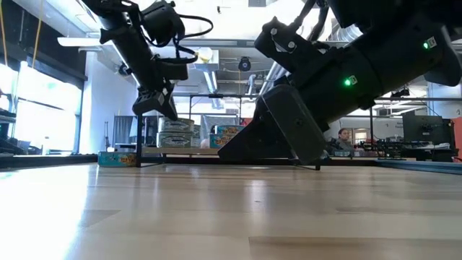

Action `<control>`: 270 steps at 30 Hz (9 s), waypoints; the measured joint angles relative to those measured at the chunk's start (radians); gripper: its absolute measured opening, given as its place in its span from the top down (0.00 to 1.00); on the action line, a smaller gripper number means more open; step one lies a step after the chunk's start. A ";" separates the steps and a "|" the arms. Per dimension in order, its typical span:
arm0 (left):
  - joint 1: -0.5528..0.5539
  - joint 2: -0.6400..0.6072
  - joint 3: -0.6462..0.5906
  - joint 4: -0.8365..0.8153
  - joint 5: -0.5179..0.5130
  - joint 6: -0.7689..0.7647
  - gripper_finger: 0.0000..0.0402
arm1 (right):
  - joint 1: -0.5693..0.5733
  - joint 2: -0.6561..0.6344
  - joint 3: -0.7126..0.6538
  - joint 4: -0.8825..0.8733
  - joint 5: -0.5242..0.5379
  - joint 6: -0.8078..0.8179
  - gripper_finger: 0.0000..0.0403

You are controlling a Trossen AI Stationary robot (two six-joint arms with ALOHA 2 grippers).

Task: Stack canned seafood by type on shelf
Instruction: Stack the green blue tuna can on the other green tuna can on the shelf, then stack the yellow blue tuna can on top of the yellow blue tuna can on the shelf

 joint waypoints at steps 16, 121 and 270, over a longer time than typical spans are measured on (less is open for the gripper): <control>-0.127 -0.106 0.002 -0.025 -0.087 -0.083 0.73 | 0.000 0.000 0.000 0.000 0.001 0.000 0.41; -0.730 -0.042 -0.231 0.296 0.265 -0.582 1.00 | -0.149 0.077 0.001 0.094 -0.319 0.142 0.41; -0.594 0.176 -0.220 0.455 0.268 -0.140 0.68 | 0.021 -0.041 0.137 -0.148 0.000 0.059 0.36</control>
